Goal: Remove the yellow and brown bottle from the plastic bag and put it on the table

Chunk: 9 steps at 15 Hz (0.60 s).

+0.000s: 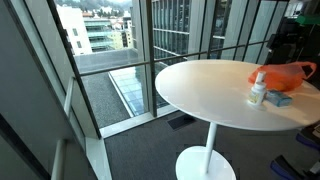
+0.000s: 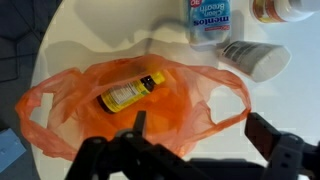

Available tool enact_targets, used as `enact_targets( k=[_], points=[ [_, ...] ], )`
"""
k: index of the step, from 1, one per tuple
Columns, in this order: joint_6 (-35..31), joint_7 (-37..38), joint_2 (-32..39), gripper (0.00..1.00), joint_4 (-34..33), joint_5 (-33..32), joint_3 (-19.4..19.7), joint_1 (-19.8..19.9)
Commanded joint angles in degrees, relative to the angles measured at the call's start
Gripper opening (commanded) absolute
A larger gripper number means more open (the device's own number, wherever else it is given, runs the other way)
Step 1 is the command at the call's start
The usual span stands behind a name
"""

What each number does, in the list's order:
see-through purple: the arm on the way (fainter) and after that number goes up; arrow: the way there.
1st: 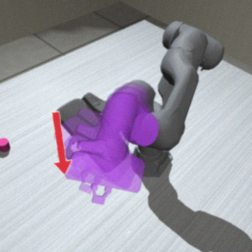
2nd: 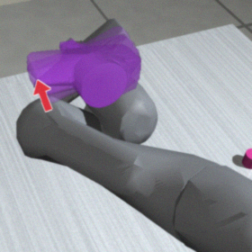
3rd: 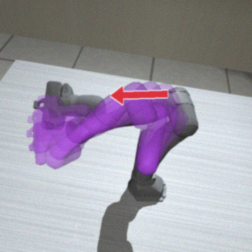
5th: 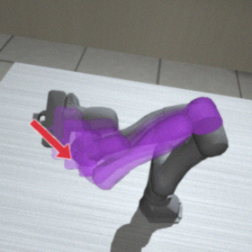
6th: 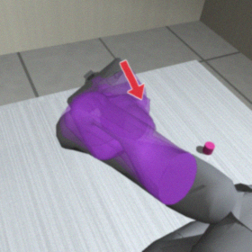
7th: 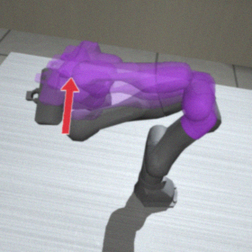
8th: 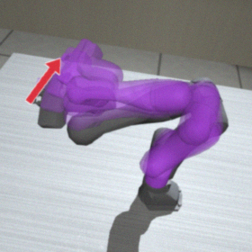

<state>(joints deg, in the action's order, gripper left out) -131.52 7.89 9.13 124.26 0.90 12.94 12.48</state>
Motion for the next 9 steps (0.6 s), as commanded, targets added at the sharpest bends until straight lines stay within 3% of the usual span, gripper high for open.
enact_targets(
  k=[1,9],
  points=[
    [-1.25,-3.49,2.2,1.0,-1.21,4.12,0.22,1.64],
    [-6.45,-17.0,8.05,1.0,-3.05,12.64,-0.88,6.47]
  ],
)
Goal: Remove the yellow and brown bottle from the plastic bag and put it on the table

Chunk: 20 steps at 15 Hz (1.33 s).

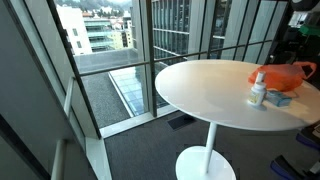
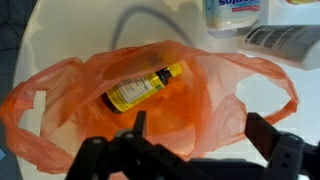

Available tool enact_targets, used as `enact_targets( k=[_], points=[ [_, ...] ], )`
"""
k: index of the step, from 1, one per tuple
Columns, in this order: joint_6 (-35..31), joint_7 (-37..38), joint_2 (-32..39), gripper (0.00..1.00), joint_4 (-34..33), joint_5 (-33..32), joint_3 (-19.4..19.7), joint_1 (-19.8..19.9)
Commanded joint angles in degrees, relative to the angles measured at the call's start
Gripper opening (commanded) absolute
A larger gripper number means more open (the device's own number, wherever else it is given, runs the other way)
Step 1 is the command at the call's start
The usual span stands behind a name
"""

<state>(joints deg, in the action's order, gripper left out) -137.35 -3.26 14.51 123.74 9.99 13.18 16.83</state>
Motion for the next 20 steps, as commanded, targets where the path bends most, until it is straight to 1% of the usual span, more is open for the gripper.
enact_targets(
  k=[1,5,9,14,20],
  points=[
    [-0.72,-7.85,3.3,1.0,-2.83,4.58,-1.42,2.67],
    [-0.81,-14.29,5.98,1.0,-4.2,6.81,-2.5,4.64],
    [-0.56,-17.61,8.23,1.0,-5.4,7.97,-3.21,6.49],
    [-0.72,-17.11,10.3,1.0,-5.72,7.52,-3.25,7.8],
    [-0.14,-12.8,10.33,1.0,-4.5,6.64,-2.76,6.94]
  ],
)
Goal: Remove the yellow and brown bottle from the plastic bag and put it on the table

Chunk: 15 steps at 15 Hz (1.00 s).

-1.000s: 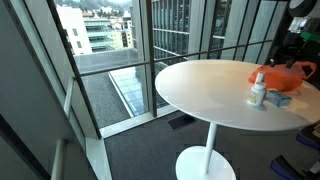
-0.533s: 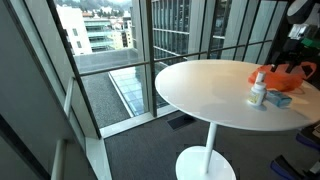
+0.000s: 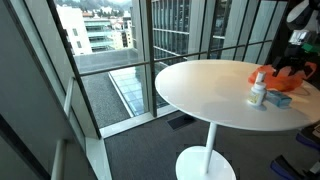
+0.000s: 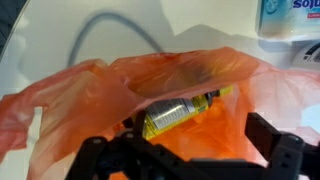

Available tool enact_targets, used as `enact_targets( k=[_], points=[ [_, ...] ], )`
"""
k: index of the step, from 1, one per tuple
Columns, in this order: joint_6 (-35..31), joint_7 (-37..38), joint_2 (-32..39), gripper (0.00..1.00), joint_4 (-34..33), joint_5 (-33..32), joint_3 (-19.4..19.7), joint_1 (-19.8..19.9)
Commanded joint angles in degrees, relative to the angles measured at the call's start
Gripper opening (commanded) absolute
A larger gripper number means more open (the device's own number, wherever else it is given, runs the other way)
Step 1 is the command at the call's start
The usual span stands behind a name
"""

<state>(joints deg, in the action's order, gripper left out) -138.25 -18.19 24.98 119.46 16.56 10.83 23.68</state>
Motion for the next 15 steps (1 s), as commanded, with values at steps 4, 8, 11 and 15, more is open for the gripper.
enact_targets(
  k=[4,8,11,15],
  points=[
    [2.32,5.39,-0.22,1.0,0.2,0.14,-0.38,-0.58],
    [4.34,9.04,0.48,1.0,0.15,0.3,-0.06,-1.09],
    [4.73,11.9,1.43,1.0,-0.29,0.64,0.22,-1.06],
    [4.48,15.96,2.04,1.0,-0.1,0.65,0.78,-1.2]
  ],
)
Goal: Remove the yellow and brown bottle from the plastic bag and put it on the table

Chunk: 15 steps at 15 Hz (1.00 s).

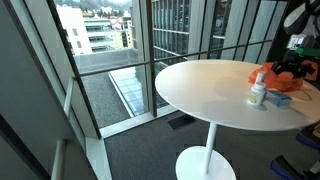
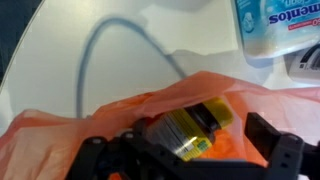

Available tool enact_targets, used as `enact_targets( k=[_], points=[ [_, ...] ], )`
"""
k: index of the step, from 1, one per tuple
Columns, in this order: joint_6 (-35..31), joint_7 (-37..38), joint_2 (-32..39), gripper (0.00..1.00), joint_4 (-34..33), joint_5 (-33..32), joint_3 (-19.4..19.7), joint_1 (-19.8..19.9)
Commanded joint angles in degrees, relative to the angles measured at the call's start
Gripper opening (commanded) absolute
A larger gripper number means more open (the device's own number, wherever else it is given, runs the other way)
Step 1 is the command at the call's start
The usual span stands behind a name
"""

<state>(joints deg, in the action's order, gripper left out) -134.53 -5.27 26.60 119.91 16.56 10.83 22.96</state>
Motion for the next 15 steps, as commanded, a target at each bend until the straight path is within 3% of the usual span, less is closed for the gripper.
enact_targets(
  k=[1,2,3,5,11,15],
  points=[
    [0.34,3.95,0.65,1.0,-0.55,0.51,0.97,-0.57],
    [0.44,4.66,0.87,1.0,-0.71,0.5,1.09,-0.56],
    [0.4,5.23,1.01,0.75,-0.82,0.44,1.21,-0.57],
    [0.42,5.96,0.9,0.66,-0.86,0.43,1.34,-0.55],
    [-1.55,6.14,-2.2,0.19,0.33,-0.21,1.45,-1.32],
    [-3.33,6.1,-4.74,0.19,1.05,-0.61,1.59,-2.37]
  ],
)
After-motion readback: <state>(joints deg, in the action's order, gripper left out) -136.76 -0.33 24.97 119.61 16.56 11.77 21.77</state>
